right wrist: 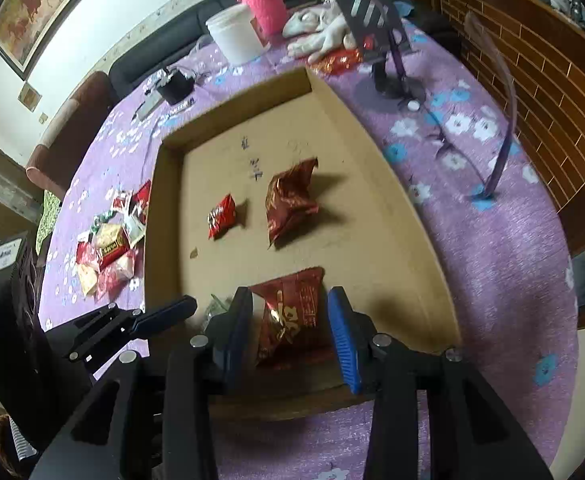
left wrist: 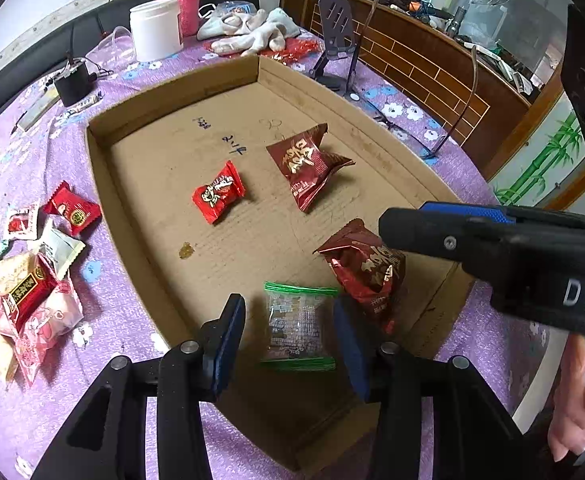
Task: Organize snacks
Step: 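Carry the zip bag and red foil candy into the tray and open both tools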
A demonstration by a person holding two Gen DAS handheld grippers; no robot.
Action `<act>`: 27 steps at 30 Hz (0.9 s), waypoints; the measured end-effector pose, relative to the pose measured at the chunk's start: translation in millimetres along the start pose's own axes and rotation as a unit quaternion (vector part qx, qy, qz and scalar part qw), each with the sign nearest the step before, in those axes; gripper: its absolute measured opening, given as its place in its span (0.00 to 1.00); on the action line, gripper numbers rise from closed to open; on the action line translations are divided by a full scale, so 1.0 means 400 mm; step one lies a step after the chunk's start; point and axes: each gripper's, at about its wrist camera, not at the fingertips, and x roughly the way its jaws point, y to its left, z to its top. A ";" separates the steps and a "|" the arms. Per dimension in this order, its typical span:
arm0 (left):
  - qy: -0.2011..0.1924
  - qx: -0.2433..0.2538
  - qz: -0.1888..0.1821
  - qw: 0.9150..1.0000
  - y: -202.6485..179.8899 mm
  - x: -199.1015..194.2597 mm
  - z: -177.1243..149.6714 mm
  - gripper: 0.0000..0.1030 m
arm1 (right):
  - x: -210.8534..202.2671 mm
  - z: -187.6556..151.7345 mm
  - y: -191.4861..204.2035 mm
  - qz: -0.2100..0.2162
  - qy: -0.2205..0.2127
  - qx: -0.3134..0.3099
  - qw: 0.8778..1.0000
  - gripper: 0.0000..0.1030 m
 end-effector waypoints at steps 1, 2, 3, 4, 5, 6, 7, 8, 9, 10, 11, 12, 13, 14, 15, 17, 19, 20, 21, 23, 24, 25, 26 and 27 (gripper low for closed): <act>-0.001 0.000 0.000 1.000 -0.001 -0.003 0.000 0.46 | -0.005 0.000 0.001 0.000 -0.003 0.001 1.000 0.37; -0.003 0.001 0.001 1.000 -0.002 -0.006 0.000 0.46 | -0.008 -0.001 0.002 0.000 -0.005 0.002 1.000 0.37; -0.004 0.002 0.001 1.000 -0.003 -0.010 -0.001 0.46 | -0.011 -0.002 0.004 0.000 -0.006 0.001 1.000 0.37; -0.006 0.003 0.002 1.000 -0.004 -0.015 -0.001 0.46 | -0.012 -0.003 0.006 0.000 -0.006 0.001 1.000 0.37; -0.008 0.004 0.002 1.000 -0.003 -0.019 -0.002 0.46 | -0.013 -0.006 0.007 0.001 -0.007 0.001 1.000 0.37; -0.011 0.004 0.003 1.000 -0.003 -0.026 -0.003 0.46 | -0.015 -0.006 0.009 0.002 -0.007 0.001 1.000 0.37; -0.013 0.004 0.003 1.000 -0.002 -0.032 -0.004 0.47 | -0.018 -0.007 0.010 0.003 -0.009 0.002 1.000 0.37; -0.014 0.004 0.003 1.000 -0.002 -0.036 -0.005 0.47 | -0.020 -0.007 0.011 0.002 -0.011 0.002 1.000 0.37; -0.017 0.005 0.003 1.000 -0.001 -0.044 -0.006 0.47 | -0.024 -0.009 0.010 0.002 -0.013 0.004 1.000 0.37; -0.020 0.005 0.003 1.000 0.000 -0.052 -0.007 0.47 | -0.026 -0.011 0.011 0.003 -0.015 0.006 1.000 0.37; -0.024 0.005 0.002 1.000 0.001 -0.059 -0.009 0.47 | -0.027 -0.010 0.013 0.003 -0.016 0.007 1.000 0.37; -0.027 0.005 0.002 1.000 0.002 -0.067 -0.010 0.47 | -0.029 -0.010 0.015 0.003 -0.017 0.008 1.000 0.37; -0.032 0.004 0.001 0.999 0.004 -0.076 -0.012 0.47 | -0.029 -0.009 0.019 0.002 -0.019 0.009 1.000 0.37; -0.038 0.003 -0.001 0.999 0.008 -0.086 -0.013 0.47 | -0.029 -0.009 0.023 0.002 -0.019 0.009 1.000 0.37; -0.046 0.003 -0.003 0.999 0.013 -0.100 -0.016 0.47 | -0.029 -0.008 0.028 0.003 -0.020 0.009 1.000 0.37; -0.057 0.001 -0.005 0.998 0.026 -0.123 -0.021 0.47 | -0.029 -0.009 0.045 0.005 -0.021 0.005 1.000 0.37; -0.064 -0.005 -0.006 0.998 0.040 -0.140 -0.025 0.47 | -0.029 -0.009 0.068 0.006 -0.023 -0.003 1.000 0.37; -0.067 -0.010 -0.005 0.998 0.049 -0.149 -0.027 0.47 | -0.028 -0.009 0.078 0.007 -0.023 -0.006 1.000 0.37; -0.072 -0.017 -0.004 0.997 0.064 -0.159 -0.029 0.47 | -0.027 -0.009 0.093 0.007 -0.024 -0.012 1.000 0.37; -0.078 -0.027 0.000 0.997 0.084 -0.172 -0.035 0.47 | -0.025 -0.008 0.111 0.010 -0.024 -0.017 1.000 0.37; -0.080 -0.034 0.004 0.996 0.098 -0.179 -0.039 0.47 | -0.023 -0.008 0.123 0.012 -0.025 -0.020 0.999 0.37; -0.083 -0.041 0.007 0.996 0.112 -0.187 -0.044 0.47 | -0.022 -0.006 0.134 0.014 -0.024 -0.023 0.999 0.37; -0.085 -0.048 0.009 0.995 0.125 -0.194 -0.048 0.47 | -0.020 -0.004 0.144 0.016 -0.024 -0.026 0.999 0.37; -0.088 -0.058 0.013 0.994 0.145 -0.201 -0.055 0.47 | -0.020 -0.005 0.156 0.018 -0.025 -0.030 0.999 0.37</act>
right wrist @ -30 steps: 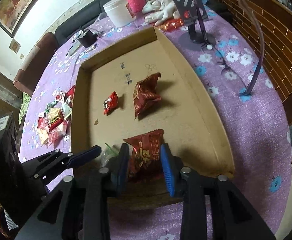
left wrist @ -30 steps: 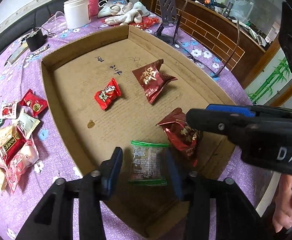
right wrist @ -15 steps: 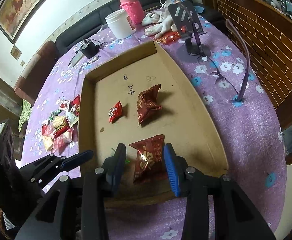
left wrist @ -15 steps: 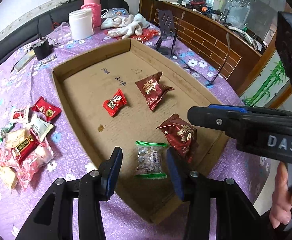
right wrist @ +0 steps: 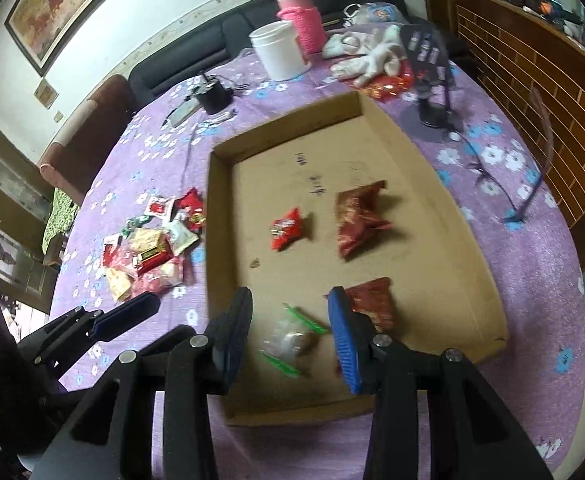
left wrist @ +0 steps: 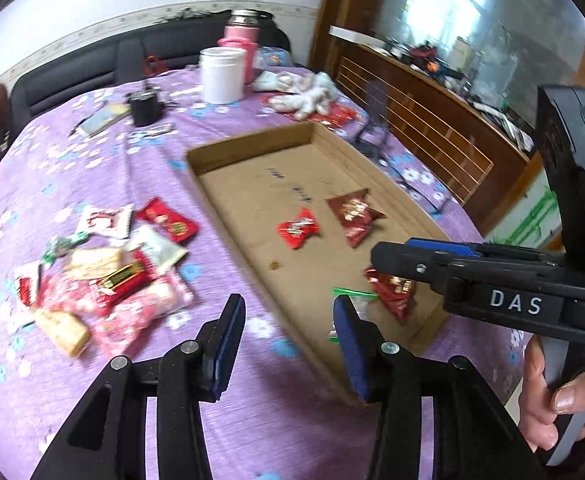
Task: Organize snacks
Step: 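Carry the zip bag and red foil candy into the tray and open both tools, then grasp the yellow cake packet with the left tool while the right tool grasps the pink cartoon packet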
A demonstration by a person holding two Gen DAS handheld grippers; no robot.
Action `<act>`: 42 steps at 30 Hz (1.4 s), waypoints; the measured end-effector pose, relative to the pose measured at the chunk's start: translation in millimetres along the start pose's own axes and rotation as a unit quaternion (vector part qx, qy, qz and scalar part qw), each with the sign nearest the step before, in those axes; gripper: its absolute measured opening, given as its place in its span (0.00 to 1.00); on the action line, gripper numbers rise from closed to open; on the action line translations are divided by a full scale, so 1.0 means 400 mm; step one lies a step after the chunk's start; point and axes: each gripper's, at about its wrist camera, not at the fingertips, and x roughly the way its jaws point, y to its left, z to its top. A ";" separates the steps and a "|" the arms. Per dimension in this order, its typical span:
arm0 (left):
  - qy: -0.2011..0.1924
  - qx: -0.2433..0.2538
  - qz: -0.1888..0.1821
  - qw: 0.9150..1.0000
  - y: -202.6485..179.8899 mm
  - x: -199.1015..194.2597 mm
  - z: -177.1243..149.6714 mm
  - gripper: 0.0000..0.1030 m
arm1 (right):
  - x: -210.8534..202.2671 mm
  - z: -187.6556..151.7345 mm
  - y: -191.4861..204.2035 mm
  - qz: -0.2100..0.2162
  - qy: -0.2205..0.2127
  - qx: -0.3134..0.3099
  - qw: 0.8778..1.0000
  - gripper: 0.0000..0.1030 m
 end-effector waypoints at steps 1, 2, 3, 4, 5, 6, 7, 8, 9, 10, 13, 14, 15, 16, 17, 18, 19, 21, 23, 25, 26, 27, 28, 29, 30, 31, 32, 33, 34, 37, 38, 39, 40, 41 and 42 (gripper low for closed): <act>-0.001 -0.006 0.003 1.000 0.012 -0.004 -0.002 0.47 | 0.003 0.001 0.015 0.001 0.000 -0.005 1.000 0.37; -0.003 -0.015 0.006 1.000 0.030 -0.010 -0.006 0.47 | 0.007 0.002 0.030 0.003 0.001 -0.011 1.000 0.37; -0.004 -0.022 0.007 1.000 0.046 -0.015 -0.010 0.47 | 0.010 0.003 0.039 0.004 0.002 -0.015 1.000 0.37; -0.004 -0.028 0.009 1.000 0.056 -0.018 -0.015 0.47 | 0.015 0.002 0.054 0.006 0.003 -0.020 1.000 0.37; -0.003 -0.035 0.011 0.999 0.070 -0.020 -0.020 0.47 | 0.021 0.002 0.069 0.007 0.006 -0.025 1.000 0.37; 0.000 -0.042 0.013 0.999 0.085 -0.021 -0.026 0.47 | 0.025 0.002 0.078 0.008 0.008 -0.027 1.000 0.37; 0.001 -0.048 0.015 0.999 0.100 -0.023 -0.032 0.47 | 0.032 0.001 0.094 0.010 0.011 -0.032 0.999 0.37; 0.001 -0.054 0.016 0.998 0.113 -0.025 -0.038 0.47 | 0.035 0.001 0.101 0.011 0.012 -0.034 0.999 0.37; 0.002 -0.063 0.017 0.998 0.132 -0.028 -0.045 0.47 | 0.040 0.000 0.114 0.012 0.013 -0.039 0.999 0.37; 0.003 -0.069 0.018 0.997 0.145 -0.030 -0.051 0.47 | 0.045 0.000 0.127 0.012 0.015 -0.044 0.999 0.37; 0.005 -0.094 0.022 0.995 0.193 -0.036 -0.071 0.47 | 0.061 -0.002 0.157 0.015 0.022 -0.053 0.998 0.37; 0.006 -0.102 0.024 0.994 0.209 -0.038 -0.076 0.47 | 0.066 -0.005 0.167 0.016 0.025 -0.057 0.998 0.37; 0.007 -0.115 0.028 0.993 0.232 -0.040 -0.084 0.47 | 0.071 -0.007 0.177 0.017 0.027 -0.061 0.998 0.37; 0.008 -0.125 0.030 0.992 0.250 -0.042 -0.088 0.47 | 0.075 -0.010 0.188 0.018 0.029 -0.065 0.997 0.37; 0.009 -0.141 0.034 0.989 0.277 -0.045 -0.094 0.47 | 0.079 -0.013 0.197 0.019 0.031 -0.069 0.997 0.38; 0.010 -0.152 0.037 0.988 0.294 -0.047 -0.098 0.47 | 0.081 -0.016 0.206 0.020 0.032 -0.072 0.997 0.39; 0.010 -0.173 0.045 0.984 0.323 -0.049 -0.103 0.47 | 0.083 -0.019 0.215 0.021 0.033 -0.076 0.996 0.39; 0.012 -0.218 0.055 0.974 0.383 -0.052 -0.118 0.47 | 0.085 -0.024 0.226 0.021 0.032 -0.081 0.996 0.39; 0.018 -0.253 0.061 0.965 0.428 -0.047 -0.125 0.47 | 0.088 -0.027 0.230 0.022 0.033 -0.083 0.996 0.39; 0.027 -0.290 0.062 0.955 0.474 -0.033 -0.132 0.47 | 0.088 -0.033 0.228 0.021 0.035 -0.085 0.996 0.39; 0.028 -0.305 0.061 0.950 0.491 -0.026 -0.132 0.47 | 0.087 -0.034 0.225 0.020 0.034 -0.085 0.996 0.39; 0.030 -0.312 0.060 0.948 0.501 -0.015 -0.128 0.47 | 0.086 -0.034 0.221 0.019 0.034 -0.085 0.996 0.40; 0.032 -0.315 0.062 0.946 0.508 -0.007 -0.125 0.47 | 0.081 -0.033 0.213 0.017 0.031 -0.083 0.996 0.40; 0.036 -0.319 0.065 0.945 0.514 0.004 -0.121 0.47 | 0.077 -0.031 0.206 0.014 0.029 -0.081 0.996 0.40; 0.039 -0.323 0.063 0.943 0.519 0.018 -0.115 0.47 | 0.073 -0.030 0.198 0.012 0.027 -0.078 0.997 0.40; 0.041 -0.325 0.060 0.943 0.522 0.029 -0.111 0.47 | 0.067 -0.029 0.185 0.009 0.024 -0.073 0.997 0.40; 0.043 -0.323 0.064 0.943 0.522 0.037 -0.106 0.47 | 0.061 -0.029 0.173 0.005 0.020 -0.070 0.997 0.40; 0.049 -0.315 0.078 0.945 0.520 0.053 -0.092 0.47 | 0.058 -0.029 0.165 0.002 0.019 -0.067 0.998 0.40; 0.053 -0.312 0.085 0.945 0.521 0.062 -0.088 0.47 | 0.053 -0.029 0.152 -0.001 0.017 -0.062 0.998 0.40; 0.051 -0.289 0.108 0.950 0.514 0.082 -0.062 0.47 | 0.042 -0.028 0.118 -0.009 0.014 -0.048 0.999 0.40; 0.052 -0.281 0.115 0.951 0.514 0.087 -0.055 0.47 | 0.040 -0.030 0.107 -0.012 0.013 -0.044 0.999 0.40; 0.053 -0.263 0.130 0.955 0.508 0.096 -0.044 0.47 | 0.038 -0.031 0.097 -0.014 0.013 -0.039 0.999 0.40; 0.055 -0.250 0.139 0.957 0.502 0.102 -0.040 0.47 | 0.037 -0.033 0.089 -0.015 0.014 -0.035 0.999 0.40; 0.058 -0.235 0.148 0.959 0.496 0.106 -0.036 0.47 | 0.037 -0.033 0.086 -0.015 0.015 -0.033 0.999 0.40; 0.061 -0.213 0.163 0.961 0.484 0.109 -0.038 0.42 | 0.036 -0.035 0.084 -0.015 0.016 -0.032 0.999 0.40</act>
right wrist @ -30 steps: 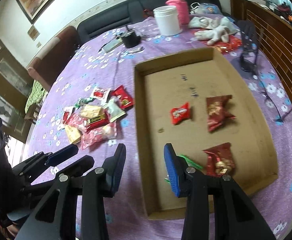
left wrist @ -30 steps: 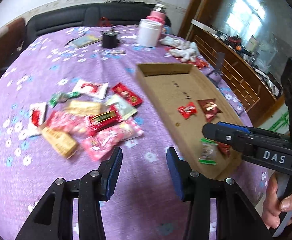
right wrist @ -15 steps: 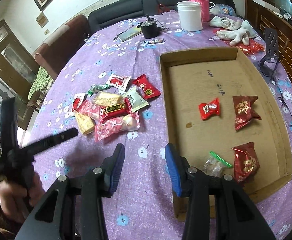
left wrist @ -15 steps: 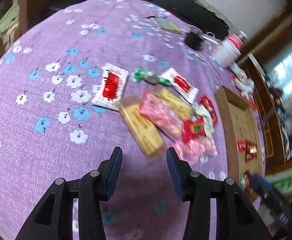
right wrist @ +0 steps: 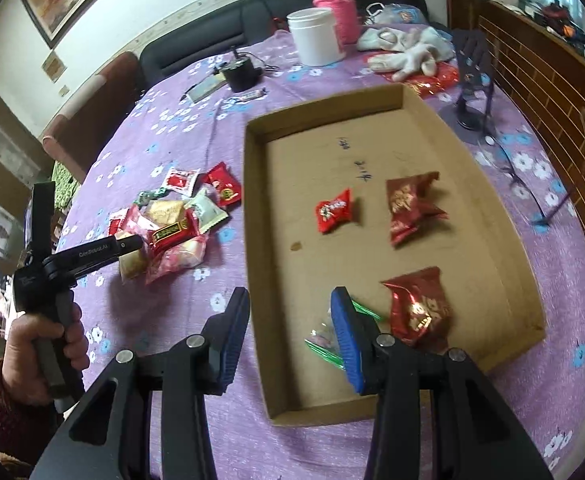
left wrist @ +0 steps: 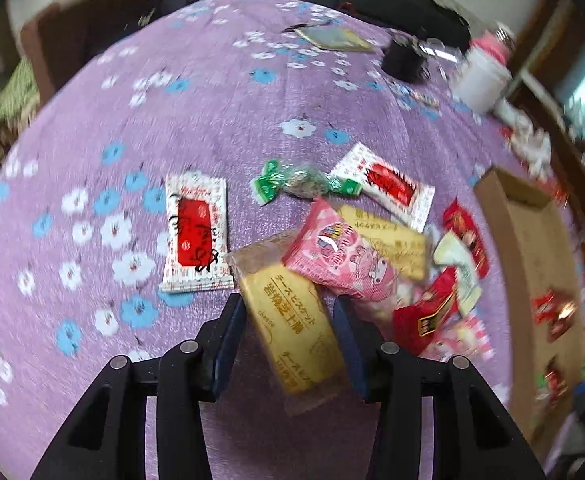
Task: Organize snacks
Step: 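Grasp the yellow cake packet with the left tool while the right tool grasps the pink cartoon packet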
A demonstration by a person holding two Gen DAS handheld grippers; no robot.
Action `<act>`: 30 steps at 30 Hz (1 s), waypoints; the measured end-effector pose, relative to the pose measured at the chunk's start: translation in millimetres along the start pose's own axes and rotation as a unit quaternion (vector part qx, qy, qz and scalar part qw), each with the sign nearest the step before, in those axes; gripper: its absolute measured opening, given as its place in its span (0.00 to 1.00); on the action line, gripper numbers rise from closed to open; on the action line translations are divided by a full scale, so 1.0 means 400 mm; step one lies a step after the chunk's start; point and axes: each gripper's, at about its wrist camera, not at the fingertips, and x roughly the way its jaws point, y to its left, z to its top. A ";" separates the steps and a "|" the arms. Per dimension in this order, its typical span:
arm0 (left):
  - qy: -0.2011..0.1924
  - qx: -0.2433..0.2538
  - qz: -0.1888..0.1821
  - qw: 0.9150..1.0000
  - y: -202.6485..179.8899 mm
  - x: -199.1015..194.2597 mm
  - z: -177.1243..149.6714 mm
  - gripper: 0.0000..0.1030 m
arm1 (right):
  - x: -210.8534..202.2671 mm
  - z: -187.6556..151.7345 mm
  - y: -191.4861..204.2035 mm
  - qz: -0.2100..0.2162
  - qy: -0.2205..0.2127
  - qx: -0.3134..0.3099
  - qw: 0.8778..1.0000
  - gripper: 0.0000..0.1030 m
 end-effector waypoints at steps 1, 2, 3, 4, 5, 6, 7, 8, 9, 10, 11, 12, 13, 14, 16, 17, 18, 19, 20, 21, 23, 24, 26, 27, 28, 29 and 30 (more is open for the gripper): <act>-0.005 0.011 0.009 1.000 -0.002 -0.002 -0.006 0.38 | 0.000 0.000 0.003 0.002 0.001 -0.002 1.000 0.40; -0.010 0.019 0.012 1.000 -0.001 -0.006 -0.014 0.37 | 0.001 0.000 0.008 0.005 0.000 -0.005 1.000 0.40; -0.014 0.022 0.009 1.000 0.009 -0.013 -0.027 0.32 | 0.001 0.001 0.016 0.010 0.000 -0.010 1.000 0.40; -0.014 0.023 0.008 1.000 0.017 -0.019 -0.035 0.31 | 0.002 0.003 0.027 0.015 -0.001 -0.017 1.000 0.40; -0.012 0.022 0.007 1.000 0.027 -0.025 -0.044 0.31 | 0.004 0.006 0.038 0.021 0.001 -0.022 1.000 0.40; -0.009 0.021 0.003 1.000 0.042 -0.037 -0.060 0.31 | 0.008 0.009 0.052 0.030 0.004 -0.028 0.999 0.40; -0.008 0.021 0.002 1.000 0.050 -0.044 -0.072 0.31 | 0.012 0.012 0.065 0.041 0.007 -0.033 0.999 0.40; -0.008 0.023 0.003 1.000 0.063 -0.055 -0.091 0.31 | 0.016 0.015 0.078 0.049 0.011 -0.037 0.998 0.40; -0.008 0.024 0.002 1.000 0.071 -0.063 -0.105 0.31 | 0.021 0.017 0.093 0.056 0.015 -0.044 0.997 0.40; -0.007 0.023 -0.003 1.000 0.081 -0.072 -0.121 0.30 | 0.031 0.022 0.111 0.066 0.022 -0.052 0.996 0.40; -0.006 0.022 -0.007 1.000 0.092 -0.082 -0.139 0.30 | 0.040 0.026 0.126 0.078 0.031 -0.054 0.995 0.41; -0.006 0.024 -0.005 1.000 0.102 -0.091 -0.156 0.30 | 0.056 0.034 0.140 0.096 0.044 -0.053 0.993 0.41; -0.006 0.024 -0.004 1.000 0.107 -0.096 -0.166 0.31 | 0.073 0.044 0.154 0.108 0.054 -0.053 0.991 0.41; -0.005 0.024 -0.006 1.000 0.114 -0.101 -0.175 0.31 | 0.087 0.055 0.167 0.114 0.060 -0.056 0.990 0.41; -0.003 0.022 -0.010 1.000 0.122 -0.106 -0.182 0.31 | 0.137 0.090 0.207 0.119 0.073 -0.072 0.988 0.42; -0.002 0.022 -0.010 1.000 0.125 -0.107 -0.184 0.31 | 0.163 0.105 0.224 0.121 0.081 -0.079 0.986 0.42; -0.001 0.022 -0.011 1.000 0.128 -0.110 -0.188 0.30 | 0.184 0.114 0.235 0.127 0.087 -0.080 0.985 0.42; 0.000 0.022 -0.012 1.000 0.133 -0.113 -0.191 0.30 | 0.213 0.130 0.248 0.131 0.091 -0.079 0.984 0.42; 0.001 0.022 -0.012 1.000 0.137 -0.116 -0.195 0.30 | 0.235 0.142 0.260 0.124 0.096 -0.084 0.984 0.42; 0.001 0.023 -0.013 1.000 0.140 -0.116 -0.197 0.30 | 0.258 0.149 0.274 0.117 0.100 -0.094 0.984 0.42; 0.002 0.027 -0.013 1.000 0.142 -0.118 -0.200 0.30 | 0.298 0.160 0.283 0.112 0.104 -0.098 0.983 0.42; 0.001 0.027 -0.015 1.000 0.143 -0.118 -0.200 0.30 | 0.313 0.161 0.281 0.111 0.107 -0.096 0.983 0.42; 0.000 0.029 -0.018 0.999 0.145 -0.119 -0.202 0.31 | 0.335 0.155 0.274 0.112 0.120 -0.091 0.982 0.42; 0.000 0.029 -0.019 0.999 0.147 -0.119 -0.203 0.31 | 0.335 0.144 0.269 0.115 0.128 -0.086 0.981 0.42; 0.000 0.029 -0.020 0.999 0.148 -0.119 -0.202 0.31 | 0.331 0.133 0.269 0.121 0.135 -0.083 0.980 0.42; 0.000 0.028 -0.021 0.999 0.148 -0.119 -0.202 0.31 | 0.325 0.117 0.267 0.130 0.145 -0.079 0.978 0.42; 0.001 0.027 -0.022 0.999 0.148 -0.118 -0.200 0.31 | 0.314 0.098 0.268 0.139 0.157 -0.074 0.975 0.42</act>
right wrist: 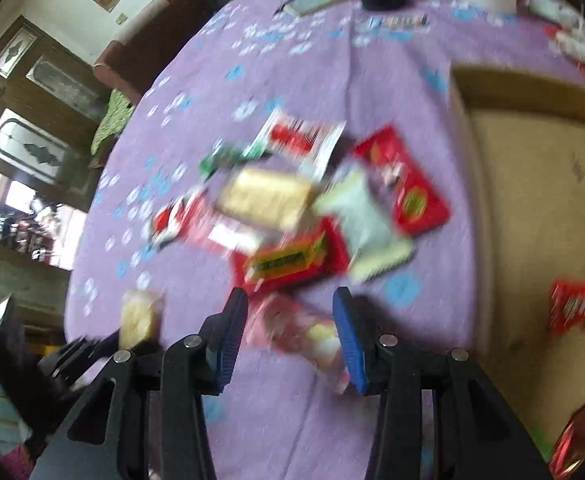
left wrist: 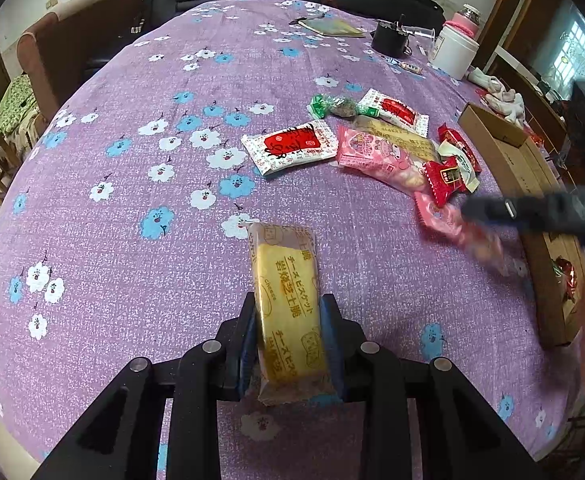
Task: Organize snacks
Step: 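Grasp the yellow cake packet with the left tool while the right tool grasps the pink cartoon packet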
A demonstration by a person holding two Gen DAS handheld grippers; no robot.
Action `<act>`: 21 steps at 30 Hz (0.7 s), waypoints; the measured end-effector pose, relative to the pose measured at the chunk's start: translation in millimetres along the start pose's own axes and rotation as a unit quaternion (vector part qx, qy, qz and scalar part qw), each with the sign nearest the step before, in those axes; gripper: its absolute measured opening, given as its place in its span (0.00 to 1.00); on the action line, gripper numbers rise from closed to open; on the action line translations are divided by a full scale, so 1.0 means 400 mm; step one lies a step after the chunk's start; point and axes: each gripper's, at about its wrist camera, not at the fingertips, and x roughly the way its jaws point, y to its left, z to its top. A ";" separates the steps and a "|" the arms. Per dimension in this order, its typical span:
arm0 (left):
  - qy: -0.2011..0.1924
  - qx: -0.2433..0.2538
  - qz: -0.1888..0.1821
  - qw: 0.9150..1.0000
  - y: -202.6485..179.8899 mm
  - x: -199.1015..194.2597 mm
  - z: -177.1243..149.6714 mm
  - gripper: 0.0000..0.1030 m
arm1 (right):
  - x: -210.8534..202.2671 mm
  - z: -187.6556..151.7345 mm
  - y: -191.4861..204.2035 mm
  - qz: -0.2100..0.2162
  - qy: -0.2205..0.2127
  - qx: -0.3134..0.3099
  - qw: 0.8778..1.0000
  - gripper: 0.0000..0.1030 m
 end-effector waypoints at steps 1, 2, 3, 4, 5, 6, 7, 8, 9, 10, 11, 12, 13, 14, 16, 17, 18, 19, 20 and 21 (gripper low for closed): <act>0.001 -0.001 -0.001 1.000 0.000 0.001 0.002 0.31 | -0.004 -0.033 0.011 0.018 0.012 0.004 1.000 0.42; 0.001 -0.002 -0.002 1.000 0.001 0.001 0.003 0.31 | -0.007 -0.054 0.023 0.028 0.019 0.002 0.999 0.43; 0.000 -0.003 -0.003 1.000 0.003 0.001 0.003 0.31 | -0.009 -0.067 0.034 0.031 0.022 -0.006 0.999 0.44; -0.001 -0.002 -0.003 1.000 0.002 0.001 0.003 0.31 | -0.016 -0.084 0.049 0.022 0.020 -0.021 0.999 0.45; -0.001 -0.001 -0.002 1.000 0.003 0.002 0.002 0.31 | -0.022 -0.091 0.058 0.011 0.014 -0.033 0.999 0.46; -0.002 0.000 -0.002 1.000 0.002 0.002 0.002 0.31 | -0.026 -0.092 0.067 -0.002 0.006 -0.045 0.999 0.47; -0.002 0.001 -0.001 1.000 0.001 0.003 0.003 0.31 | -0.025 -0.088 0.071 -0.017 0.002 -0.058 0.998 0.51; -0.001 0.002 0.000 1.000 0.000 0.003 0.003 0.31 | -0.022 -0.083 0.072 -0.026 0.002 -0.063 0.998 0.51; -0.001 0.003 0.000 1.000 0.001 0.004 0.005 0.31 | -0.019 -0.079 0.073 -0.032 0.003 -0.065 0.997 0.51; -0.002 0.004 0.001 1.000 0.000 0.005 0.007 0.31 | -0.013 -0.076 0.075 -0.032 0.005 -0.066 0.997 0.51; -0.003 0.006 0.001 1.000 -0.001 0.006 0.008 0.31 | -0.006 -0.076 0.078 -0.031 0.009 -0.068 0.997 0.51; -0.004 0.009 0.002 1.000 -0.002 0.007 0.009 0.31 | 0.000 -0.078 0.080 -0.034 0.014 -0.071 0.997 0.52; -0.005 0.011 0.002 1.000 -0.002 0.007 0.009 0.31 | 0.010 -0.082 0.089 -0.039 0.017 -0.077 0.996 0.52; -0.008 0.012 0.001 1.000 -0.002 0.006 0.007 0.30 | 0.019 -0.085 0.099 -0.044 0.019 -0.083 0.995 0.50; -0.011 0.011 -0.003 1.000 -0.001 0.005 0.005 0.30 | 0.036 -0.094 0.112 -0.065 0.024 -0.092 0.993 0.24; -0.011 0.007 -0.007 1.000 0.002 0.003 0.004 0.29 | 0.039 -0.096 0.114 -0.061 0.024 -0.090 0.994 0.22; -0.011 0.002 -0.012 1.000 0.005 0.001 0.003 0.29 | 0.035 -0.099 0.114 -0.058 0.021 -0.088 0.994 0.22; -0.011 -0.002 -0.015 1.000 0.007 0.000 0.003 0.28 | 0.030 -0.103 0.116 -0.059 0.018 -0.089 0.994 0.21; -0.013 -0.006 -0.019 1.000 0.010 -0.003 0.003 0.28 | 0.024 -0.107 0.117 -0.060 0.015 -0.091 0.994 0.21; -0.015 -0.009 -0.020 1.000 0.010 -0.006 0.003 0.28 | 0.019 -0.110 0.121 -0.058 0.012 -0.093 0.994 0.21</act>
